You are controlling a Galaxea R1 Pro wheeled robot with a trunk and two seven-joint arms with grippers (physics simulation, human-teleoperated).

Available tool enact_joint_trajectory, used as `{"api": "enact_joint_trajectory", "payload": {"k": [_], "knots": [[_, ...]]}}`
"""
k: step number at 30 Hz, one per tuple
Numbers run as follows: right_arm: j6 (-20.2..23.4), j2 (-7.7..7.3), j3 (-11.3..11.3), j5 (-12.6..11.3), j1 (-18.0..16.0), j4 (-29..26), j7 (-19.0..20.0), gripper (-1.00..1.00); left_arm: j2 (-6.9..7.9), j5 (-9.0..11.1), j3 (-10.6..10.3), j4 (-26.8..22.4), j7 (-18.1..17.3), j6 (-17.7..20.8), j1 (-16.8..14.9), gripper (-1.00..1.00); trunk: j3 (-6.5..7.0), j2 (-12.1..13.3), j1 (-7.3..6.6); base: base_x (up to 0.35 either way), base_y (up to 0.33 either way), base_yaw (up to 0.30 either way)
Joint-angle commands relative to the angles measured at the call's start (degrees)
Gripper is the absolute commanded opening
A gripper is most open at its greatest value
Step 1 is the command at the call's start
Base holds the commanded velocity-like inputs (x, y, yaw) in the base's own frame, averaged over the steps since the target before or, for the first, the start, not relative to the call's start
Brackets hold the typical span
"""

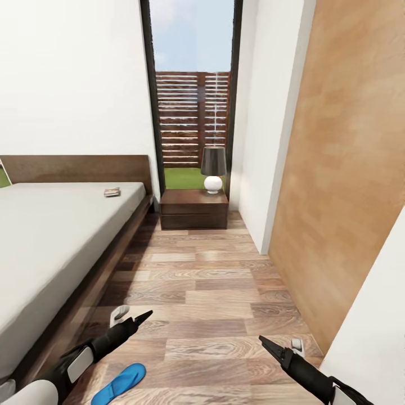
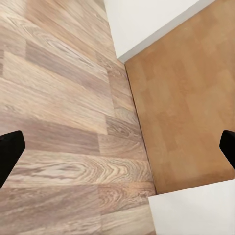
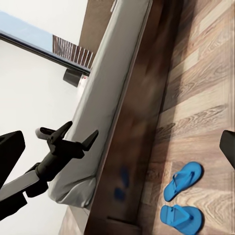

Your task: In the bedroom, move the book from the bed onto either nightstand, and place the two sandals side by side next to the bed.

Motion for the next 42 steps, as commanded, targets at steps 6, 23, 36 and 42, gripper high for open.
{"api": "enact_joint_trajectory", "payload": {"k": [6,23,36,42], "knots": [[0.8,0.01,-1.0,-1.2,0.0,0.0,-4.0,1.00,-0.61,0.6,-0.2,0.0,0.1,0.5,0.0,1.00,-0.06,0.0,-0.01,0.000,-0.025,0.000],[1.0,0.15,-3.8,-1.7,0.0,-5.8,-16.6,1.00,-3.82,0.6,0.4,-0.4,7.3,-1.1,0.0,1.00,-0.06,0.0,-0.01,0.000,-0.002,0.000],[-2.3,3.15,-4.6,-3.1,0.0,-16.9,-42.1,1.00,-8.66,0.7,0.4,-4.3,19.3,-5.4,-0.1,1.00,-0.06,0.0,-0.01,0.000,0.000,0.000],[-4.8,3.69,-5.0,-3.2,-0.2,-18.6,-49.4,1.00,-9.00,0.7,0.4,-5.8,22.1,-6.3,-0.4,1.00,-0.06,0.0,-0.01,0.000,0.000,0.000]]}}
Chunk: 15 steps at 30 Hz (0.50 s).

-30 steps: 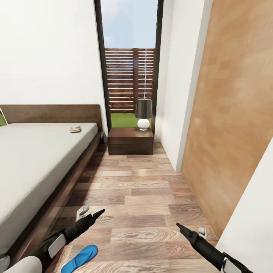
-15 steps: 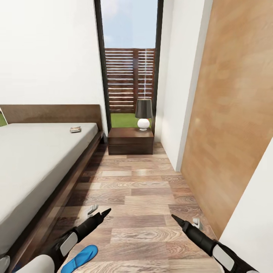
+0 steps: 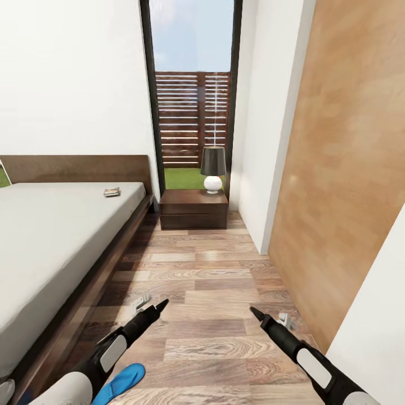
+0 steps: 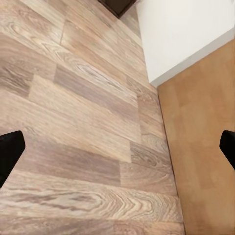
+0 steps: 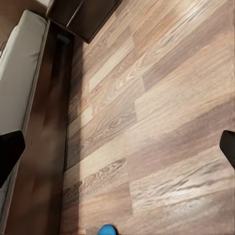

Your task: In the bedroom, move the book from the bed onto either nightstand, and place the two sandals side by side next to the bed.

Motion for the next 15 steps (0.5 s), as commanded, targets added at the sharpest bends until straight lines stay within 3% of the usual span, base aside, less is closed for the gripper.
{"api": "enact_joint_trajectory", "payload": {"k": [1,6,7,11,15], "knots": [[0.0,-0.01,0.2,-0.6,-0.1,-0.1,-1.0,1.00,0.06,0.6,-0.3,-0.5,0.4,0.1,-0.1,1.00,-0.06,0.0,-0.01,0.000,0.000,0.000],[-0.5,0.09,0.1,-0.7,-0.7,-0.5,-5.6,1.00,-0.01,0.6,1.1,-2.7,3.4,-0.2,-0.2,1.00,-0.06,0.0,-0.01,0.000,0.000,0.000],[-0.6,0.13,0.1,-0.7,-1.0,-0.5,-7.0,1.00,-0.12,0.6,2.4,-3.3,5.2,-0.3,-0.2,1.00,-0.06,0.0,-0.01,0.000,0.000,0.000],[-1.0,0.38,-0.1,-0.8,-1.3,-0.5,-8.9,1.00,-0.30,0.6,4.6,-4.0,8.5,-1.0,-0.2,1.00,-0.06,0.0,-0.01,0.000,0.000,0.000],[-2.5,0.75,-2.3,-2.4,-1.5,-0.5,-11.0,1.00,-0.32,0.6,6.3,-4.3,11.0,-2.8,-0.2,1.00,-0.06,0.0,-0.01,0.000,0.000,0.000]]}}
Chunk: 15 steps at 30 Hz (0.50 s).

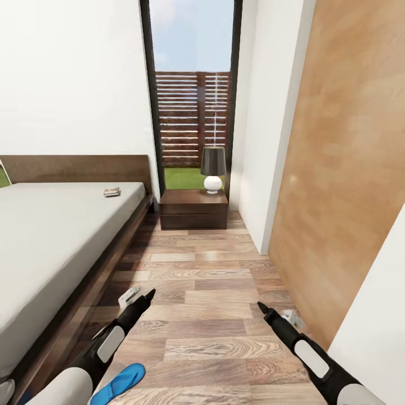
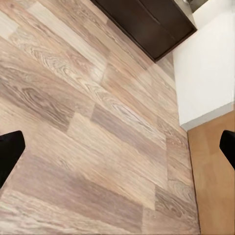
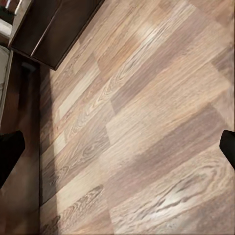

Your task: In the bedroom, move the book from the bed onto either nightstand, and place the two sandals side by side next to the bed.

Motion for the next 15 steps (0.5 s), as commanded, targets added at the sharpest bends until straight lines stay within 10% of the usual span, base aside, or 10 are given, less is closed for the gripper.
{"api": "enact_joint_trajectory", "payload": {"k": [1,15], "knots": [[-0.3,-0.02,-0.3,-1.1,-0.1,0.0,-0.3,1.00,0.01,0.3,0.4,0.0,0.0,-0.4,0.0,1.00,-0.05,0.0,-0.01,0.000,0.000,0.000],[-1.6,0.11,-2.9,-3.3,-0.1,0.2,-2.8,1.00,-0.22,0.3,4.5,0.0,1.1,-1.5,0.4,1.00,-0.05,0.0,-0.01,0.000,0.000,0.000]]}}
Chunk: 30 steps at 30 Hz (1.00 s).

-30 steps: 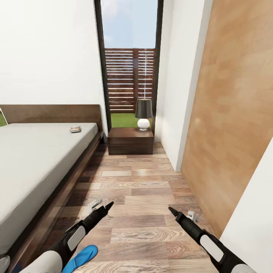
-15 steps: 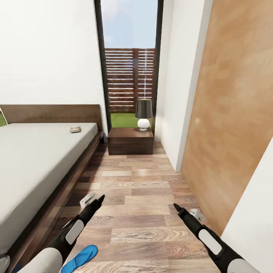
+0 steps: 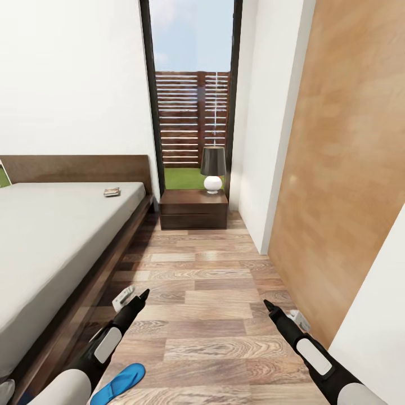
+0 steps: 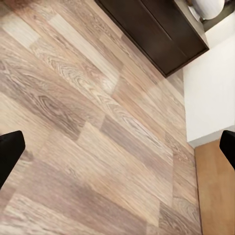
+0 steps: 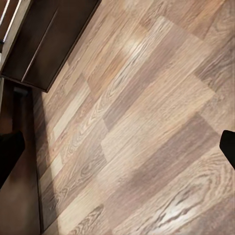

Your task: In the bedroom, move the book from the bed onto either nightstand, and place the two sandals side by side next to the bed.

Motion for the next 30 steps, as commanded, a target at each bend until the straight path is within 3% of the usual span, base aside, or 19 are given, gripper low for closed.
{"api": "enact_joint_trajectory", "payload": {"k": [1,14,30], "knots": [[-0.1,-0.06,0.4,-0.6,0.0,0.0,0.1,1.00,-0.06,0.5,0.2,0.1,-0.4,0.0,0.0,1.00,-0.05,0.0,-0.01,0.000,0.000,0.000],[-0.3,-0.04,0.6,-0.1,0.0,0.2,0.2,1.00,-1.68,0.1,0.3,0.4,-0.4,-0.4,0.0,1.00,-0.05,0.0,-0.01,0.000,0.000,0.000],[-0.4,0.46,0.7,-0.2,0.0,0.2,0.5,1.00,-1.65,0.0,0.1,0.7,-0.5,-1.3,0.0,1.00,-0.05,0.0,-0.01,0.000,-0.118,0.000]]}}
